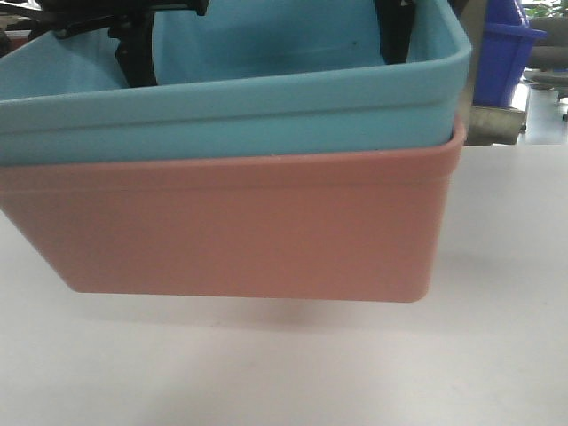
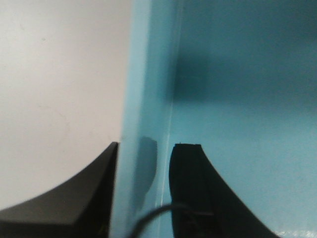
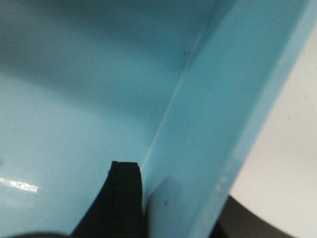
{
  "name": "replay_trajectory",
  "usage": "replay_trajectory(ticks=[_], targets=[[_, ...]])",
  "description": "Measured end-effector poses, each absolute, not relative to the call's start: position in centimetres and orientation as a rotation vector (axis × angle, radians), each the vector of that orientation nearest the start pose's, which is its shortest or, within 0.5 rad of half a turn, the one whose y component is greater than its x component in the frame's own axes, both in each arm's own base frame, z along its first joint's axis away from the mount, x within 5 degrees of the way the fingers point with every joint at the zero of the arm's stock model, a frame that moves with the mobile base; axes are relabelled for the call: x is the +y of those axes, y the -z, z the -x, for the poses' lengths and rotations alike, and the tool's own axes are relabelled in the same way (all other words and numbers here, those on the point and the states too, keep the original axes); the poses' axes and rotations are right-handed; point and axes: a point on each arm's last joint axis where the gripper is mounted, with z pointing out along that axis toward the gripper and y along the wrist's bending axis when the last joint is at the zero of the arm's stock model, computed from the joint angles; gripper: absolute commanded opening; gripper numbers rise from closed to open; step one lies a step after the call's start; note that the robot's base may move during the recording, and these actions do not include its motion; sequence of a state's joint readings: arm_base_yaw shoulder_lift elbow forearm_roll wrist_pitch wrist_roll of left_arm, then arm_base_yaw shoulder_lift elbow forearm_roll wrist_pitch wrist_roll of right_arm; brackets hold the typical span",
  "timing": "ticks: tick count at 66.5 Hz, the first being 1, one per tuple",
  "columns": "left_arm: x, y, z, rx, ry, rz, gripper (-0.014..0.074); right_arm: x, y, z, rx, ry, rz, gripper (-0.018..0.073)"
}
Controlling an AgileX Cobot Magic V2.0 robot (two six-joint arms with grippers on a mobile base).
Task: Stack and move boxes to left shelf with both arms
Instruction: 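Lift the stacked bins off the table with both grippers, then hold the stacked bins with both grippers while the base drives away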
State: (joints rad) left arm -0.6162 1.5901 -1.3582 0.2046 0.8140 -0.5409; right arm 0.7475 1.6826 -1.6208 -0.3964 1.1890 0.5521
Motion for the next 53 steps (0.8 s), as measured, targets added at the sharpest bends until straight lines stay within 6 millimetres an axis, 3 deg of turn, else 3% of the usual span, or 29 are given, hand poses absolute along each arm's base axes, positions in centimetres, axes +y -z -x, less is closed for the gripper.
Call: replay_trajectory(ticks=[53], targets=[[-19.0,-31.71,-29.16,2.51,0.23,-0.213,-0.0007,21.86,-34.95,-28.38,2.563,0.096,0.346,0.0055]])
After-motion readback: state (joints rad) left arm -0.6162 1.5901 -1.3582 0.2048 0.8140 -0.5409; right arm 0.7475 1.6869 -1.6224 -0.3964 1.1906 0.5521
